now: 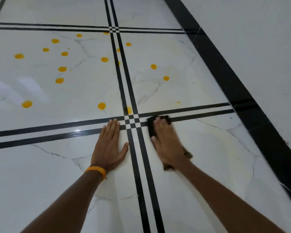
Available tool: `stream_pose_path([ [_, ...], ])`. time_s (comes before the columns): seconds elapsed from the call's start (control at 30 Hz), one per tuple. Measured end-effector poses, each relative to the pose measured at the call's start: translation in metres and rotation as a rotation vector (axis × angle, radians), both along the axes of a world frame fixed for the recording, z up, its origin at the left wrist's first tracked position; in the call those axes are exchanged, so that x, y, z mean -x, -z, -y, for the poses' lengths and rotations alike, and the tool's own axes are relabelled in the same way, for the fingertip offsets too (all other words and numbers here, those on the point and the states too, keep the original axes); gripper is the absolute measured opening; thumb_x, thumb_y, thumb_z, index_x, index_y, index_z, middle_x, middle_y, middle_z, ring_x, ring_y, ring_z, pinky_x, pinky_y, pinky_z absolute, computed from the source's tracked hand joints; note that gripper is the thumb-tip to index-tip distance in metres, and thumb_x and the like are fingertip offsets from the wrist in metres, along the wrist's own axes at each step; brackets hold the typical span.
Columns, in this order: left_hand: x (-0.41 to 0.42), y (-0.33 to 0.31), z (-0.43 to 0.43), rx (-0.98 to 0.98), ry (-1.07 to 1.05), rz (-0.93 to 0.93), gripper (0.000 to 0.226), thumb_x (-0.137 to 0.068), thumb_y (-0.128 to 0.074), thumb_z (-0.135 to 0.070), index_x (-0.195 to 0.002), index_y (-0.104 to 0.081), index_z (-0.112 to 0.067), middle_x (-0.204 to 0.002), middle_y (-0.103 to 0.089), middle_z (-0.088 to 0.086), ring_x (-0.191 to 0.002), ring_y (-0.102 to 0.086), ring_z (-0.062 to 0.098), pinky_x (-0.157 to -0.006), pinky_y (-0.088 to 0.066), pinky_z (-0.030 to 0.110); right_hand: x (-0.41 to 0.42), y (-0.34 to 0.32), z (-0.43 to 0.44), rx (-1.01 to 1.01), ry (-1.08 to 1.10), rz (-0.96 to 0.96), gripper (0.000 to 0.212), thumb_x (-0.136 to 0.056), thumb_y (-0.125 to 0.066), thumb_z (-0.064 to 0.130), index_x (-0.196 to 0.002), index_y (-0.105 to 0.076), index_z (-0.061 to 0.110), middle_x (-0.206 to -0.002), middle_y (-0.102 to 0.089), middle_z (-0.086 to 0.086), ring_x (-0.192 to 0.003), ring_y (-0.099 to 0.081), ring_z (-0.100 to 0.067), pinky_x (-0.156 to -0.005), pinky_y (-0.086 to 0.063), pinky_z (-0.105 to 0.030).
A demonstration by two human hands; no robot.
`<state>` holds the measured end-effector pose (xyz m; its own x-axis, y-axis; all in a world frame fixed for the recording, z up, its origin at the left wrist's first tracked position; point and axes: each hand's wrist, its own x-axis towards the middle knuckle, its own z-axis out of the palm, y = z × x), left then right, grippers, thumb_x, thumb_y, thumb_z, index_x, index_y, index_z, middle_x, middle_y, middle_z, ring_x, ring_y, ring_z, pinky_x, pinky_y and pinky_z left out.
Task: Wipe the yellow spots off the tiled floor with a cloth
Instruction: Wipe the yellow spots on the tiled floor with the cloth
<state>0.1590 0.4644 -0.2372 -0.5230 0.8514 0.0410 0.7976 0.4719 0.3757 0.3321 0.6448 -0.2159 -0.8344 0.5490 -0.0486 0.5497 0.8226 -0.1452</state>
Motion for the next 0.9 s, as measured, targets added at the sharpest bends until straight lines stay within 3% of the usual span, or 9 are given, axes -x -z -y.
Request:
stream_pose_path([
  [0.1,-0.004,0.001,-0.001,-0.005,0.003,-0.021,0.082,-0.097,-0.027,-0.058,-0.160,-0.010,-0.008,-0.168,-0.007,0.008,-0.156,0.002,0.017,-0.126,0.001,0.035,0.020,0.003,-0.067,-0.050,0.331,-0.022,0.073,-0.100,-0.014,0.047,-0.159,-0.021,0.004,-0.167,-0.022,-0.015,-0.154,-0.021,-0.032,-0.125,-0.018,-0.051],
  [0.17,-0.002,0.001,0.000,0.001,0.008,-0.028,0.082,-0.097,-0.026,-0.058,-0.160,-0.011,-0.007,-0.168,-0.007,0.008,-0.156,0.000,0.019,-0.127,-0.003,0.038,0.044,-0.001,-0.068,-0.045,0.460,-0.010,0.078,-0.098,-0.008,0.048,-0.158,-0.022,0.000,-0.166,-0.023,-0.018,-0.153,-0.022,-0.034,-0.124,-0.018,-0.053],
  [0.23,-0.004,-0.001,0.000,0.005,-0.009,-0.014,0.083,-0.096,-0.024,-0.060,-0.160,-0.011,-0.008,-0.168,-0.007,0.007,-0.156,-0.001,0.019,-0.127,-0.005,0.039,0.060,0.000,-0.039,-0.037,0.365,-0.016,0.077,-0.099,-0.006,0.049,-0.160,-0.015,0.003,-0.169,-0.015,-0.015,-0.156,-0.015,-0.031,-0.126,-0.014,-0.051],
  [0.3,-0.007,-0.003,0.001,0.001,-0.021,0.002,0.085,-0.095,-0.023,-0.063,-0.160,-0.011,-0.010,-0.168,-0.008,0.007,-0.155,-0.002,0.019,-0.126,-0.003,0.037,0.054,0.000,-0.005,-0.028,0.114,-0.024,0.072,-0.102,-0.008,0.049,-0.162,-0.008,0.009,-0.170,-0.006,-0.008,-0.157,-0.005,-0.024,-0.127,-0.008,-0.046],
  [0.4,0.013,-0.004,0.003,-0.014,-0.119,-0.021,0.085,-0.094,-0.026,-0.061,-0.160,-0.014,-0.008,-0.167,-0.013,0.011,-0.156,-0.011,0.025,-0.126,-0.008,0.039,0.032,0.003,-0.004,0.015,-0.085,0.011,0.069,-0.103,-0.011,0.050,-0.162,-0.003,0.016,-0.170,0.000,0.000,-0.157,0.002,-0.017,-0.128,-0.002,-0.042],
  [0.57,0.075,0.002,0.026,0.090,-0.334,-0.123,0.092,-0.094,-0.019,-0.068,-0.159,-0.010,-0.004,-0.168,-0.010,0.013,-0.156,-0.007,0.028,-0.126,-0.010,0.050,0.122,0.000,-0.041,-0.053,0.217,-0.025,0.069,-0.104,-0.015,0.045,-0.161,-0.009,0.006,-0.170,-0.008,-0.013,-0.157,-0.008,-0.029,-0.127,-0.010,-0.049],
  [0.63,0.079,0.006,0.026,0.113,-0.342,-0.125,0.091,-0.095,-0.019,-0.068,-0.160,-0.008,-0.006,-0.169,-0.007,0.010,-0.156,-0.005,0.026,-0.126,-0.008,0.048,0.165,0.006,-0.004,-0.033,0.064,-0.055,0.067,-0.106,-0.018,0.044,-0.161,-0.009,0.007,-0.170,-0.007,-0.012,-0.157,-0.007,-0.028,-0.127,-0.010,-0.049],
  [0.73,0.073,0.003,0.025,0.133,-0.338,-0.116,0.090,-0.095,-0.018,-0.069,-0.160,-0.004,-0.009,-0.169,-0.003,0.008,-0.156,-0.002,0.023,-0.126,-0.009,0.048,0.138,0.011,0.029,-0.007,-0.221,-0.078,0.066,-0.105,-0.020,0.044,-0.162,-0.013,0.010,-0.170,-0.012,-0.007,-0.157,-0.010,-0.023,-0.127,-0.012,-0.046],
  [0.9,0.074,-0.001,0.026,0.146,-0.348,-0.081,0.091,-0.094,-0.019,-0.071,-0.161,-0.002,-0.011,-0.170,-0.001,0.005,-0.156,0.002,0.019,-0.126,-0.009,0.048,0.181,0.002,-0.045,-0.022,0.047,-0.032,0.068,-0.104,-0.018,0.044,-0.161,-0.012,0.007,-0.170,-0.011,-0.012,-0.157,-0.009,-0.027,-0.127,-0.010,-0.048],
])
